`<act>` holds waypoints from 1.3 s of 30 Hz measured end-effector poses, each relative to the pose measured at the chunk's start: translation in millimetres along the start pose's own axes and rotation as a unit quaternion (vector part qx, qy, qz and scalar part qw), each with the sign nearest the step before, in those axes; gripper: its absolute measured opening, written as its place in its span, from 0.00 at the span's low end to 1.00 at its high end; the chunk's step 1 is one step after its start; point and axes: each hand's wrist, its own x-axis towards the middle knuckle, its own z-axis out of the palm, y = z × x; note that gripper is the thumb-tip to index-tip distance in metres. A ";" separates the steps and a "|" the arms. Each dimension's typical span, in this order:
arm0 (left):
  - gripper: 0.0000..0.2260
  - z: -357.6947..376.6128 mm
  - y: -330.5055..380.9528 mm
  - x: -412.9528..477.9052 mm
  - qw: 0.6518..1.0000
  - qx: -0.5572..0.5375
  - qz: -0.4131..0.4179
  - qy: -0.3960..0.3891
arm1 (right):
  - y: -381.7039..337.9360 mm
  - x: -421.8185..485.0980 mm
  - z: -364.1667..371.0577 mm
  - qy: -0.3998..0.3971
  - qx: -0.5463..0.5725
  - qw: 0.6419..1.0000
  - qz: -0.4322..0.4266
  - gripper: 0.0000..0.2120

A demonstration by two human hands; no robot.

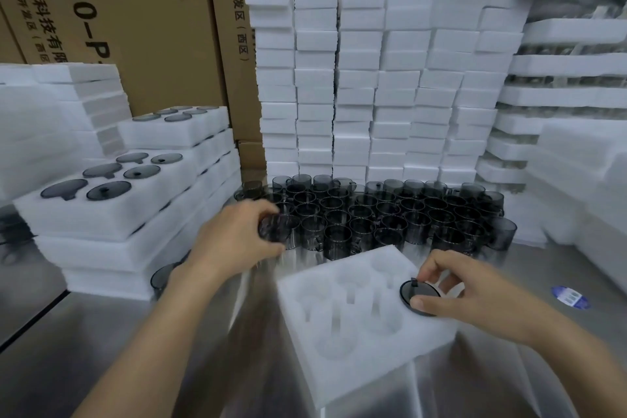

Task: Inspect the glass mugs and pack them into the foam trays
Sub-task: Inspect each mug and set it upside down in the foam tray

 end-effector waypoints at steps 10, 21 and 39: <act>0.28 -47.2 111.9 31.8 0.890 -0.269 0.210 0.301 | 0.8 1.0 0.0 -0.002 -0.008 1.000 0.015 0.26; 0.27 -56.8 116.0 22.1 0.836 -0.379 0.263 0.298 | 2.0 -1.2 -0.5 0.000 -0.033 0.999 0.007 0.34; 0.27 -65.9 132.5 10.6 0.436 -0.870 0.020 -0.229 | 2.8 -1.1 3.0 0.006 -0.027 1.000 0.011 0.35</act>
